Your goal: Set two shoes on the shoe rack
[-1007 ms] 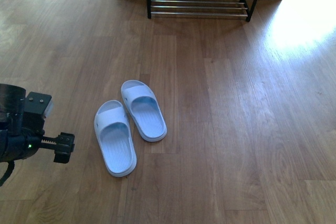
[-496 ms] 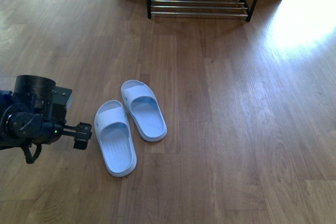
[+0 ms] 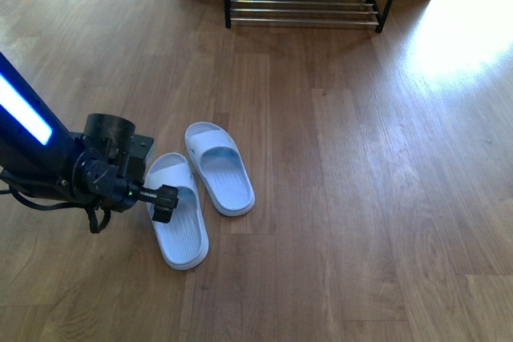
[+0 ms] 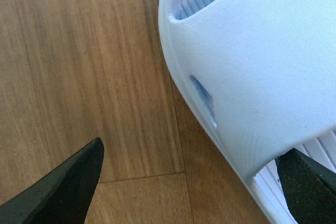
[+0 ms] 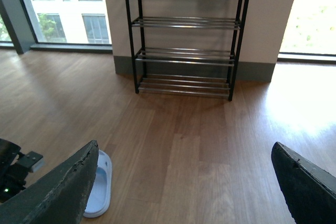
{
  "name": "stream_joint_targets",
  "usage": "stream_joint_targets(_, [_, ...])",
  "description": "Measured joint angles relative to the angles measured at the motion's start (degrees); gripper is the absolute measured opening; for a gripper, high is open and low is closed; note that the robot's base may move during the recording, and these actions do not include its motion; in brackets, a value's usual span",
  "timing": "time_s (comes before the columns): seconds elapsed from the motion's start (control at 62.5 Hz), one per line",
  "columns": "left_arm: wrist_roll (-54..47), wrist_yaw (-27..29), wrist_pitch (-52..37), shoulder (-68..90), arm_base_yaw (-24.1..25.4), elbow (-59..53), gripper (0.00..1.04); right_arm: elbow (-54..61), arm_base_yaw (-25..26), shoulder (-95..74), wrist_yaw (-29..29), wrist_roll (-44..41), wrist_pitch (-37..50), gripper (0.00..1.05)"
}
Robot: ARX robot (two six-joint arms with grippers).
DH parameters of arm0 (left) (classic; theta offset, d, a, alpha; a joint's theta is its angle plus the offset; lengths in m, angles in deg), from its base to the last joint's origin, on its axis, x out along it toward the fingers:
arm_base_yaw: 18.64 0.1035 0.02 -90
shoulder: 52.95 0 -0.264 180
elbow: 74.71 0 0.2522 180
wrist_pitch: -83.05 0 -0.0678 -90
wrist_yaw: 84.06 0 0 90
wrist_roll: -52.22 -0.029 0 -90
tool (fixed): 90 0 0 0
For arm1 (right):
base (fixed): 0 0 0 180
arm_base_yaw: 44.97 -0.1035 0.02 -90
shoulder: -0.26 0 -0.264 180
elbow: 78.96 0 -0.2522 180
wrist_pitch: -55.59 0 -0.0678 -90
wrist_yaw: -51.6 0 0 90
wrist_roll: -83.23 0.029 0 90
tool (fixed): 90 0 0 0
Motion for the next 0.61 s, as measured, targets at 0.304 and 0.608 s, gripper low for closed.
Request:
stream_joint_targets(0.304, [0.02, 0.09, 1.29, 2.38, -2.49, 3.43, 0.95, 0.0, 0.0, 0.0, -0.02, 0.0, 0.0, 0.96])
stream_joint_targets(0.608, [-0.04, 1.05, 3.85, 6.47, -3.19, 9.64, 0.95, 0.0, 0.0, 0.0, -0.02, 0.0, 0.0, 0.96])
